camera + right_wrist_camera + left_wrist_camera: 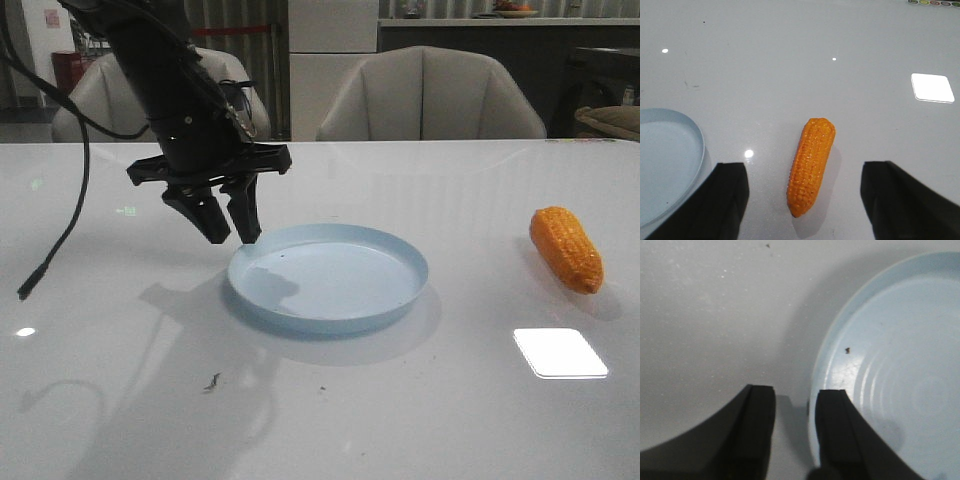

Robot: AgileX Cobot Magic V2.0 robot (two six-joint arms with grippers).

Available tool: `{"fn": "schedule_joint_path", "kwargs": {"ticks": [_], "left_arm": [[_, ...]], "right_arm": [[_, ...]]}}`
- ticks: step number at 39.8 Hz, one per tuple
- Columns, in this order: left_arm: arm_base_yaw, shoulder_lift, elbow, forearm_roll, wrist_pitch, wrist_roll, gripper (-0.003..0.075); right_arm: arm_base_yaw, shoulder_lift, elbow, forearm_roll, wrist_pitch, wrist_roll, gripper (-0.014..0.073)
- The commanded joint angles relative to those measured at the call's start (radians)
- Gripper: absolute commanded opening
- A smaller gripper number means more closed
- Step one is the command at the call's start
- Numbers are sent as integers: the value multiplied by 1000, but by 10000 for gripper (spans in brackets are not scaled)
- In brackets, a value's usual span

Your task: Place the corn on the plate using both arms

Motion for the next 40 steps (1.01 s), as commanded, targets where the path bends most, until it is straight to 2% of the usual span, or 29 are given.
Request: {"fn": "schedule_joint_path", "kwargs": {"ticks": [1, 7, 13, 17, 21, 25, 28, 33, 40], "left_arm": [[-7, -60, -35, 15, -28, -5, 424], [0, -64, -102, 31, 16, -5, 418], [29, -82, -220, 63, 66, -23, 409], [58, -131, -265, 65, 21, -23, 385], [86, -227, -276, 90, -35, -23, 358], [107, -352, -276, 219, -95, -23, 320], [115, -426, -265, 298, -100, -23, 300], [148, -536, -202, 328, -114, -23, 275], [197, -710, 28, 346, -256, -23, 270]], "right_arm": [[-4, -10, -36, 3, -77, -6, 580], [-4, -10, -36, 9, -67, -6, 580], [-5, -10, -90, 96, -22, -6, 580], [-28, 3, -175, 161, 46, -6, 580], [-82, 54, -293, 168, 139, -6, 580], [-172, 183, -454, 168, 319, -5, 580], [-202, 286, -548, 168, 417, -5, 582], [-190, 482, -693, 168, 523, -5, 582], [-141, 696, -811, 159, 545, -6, 582]]}}
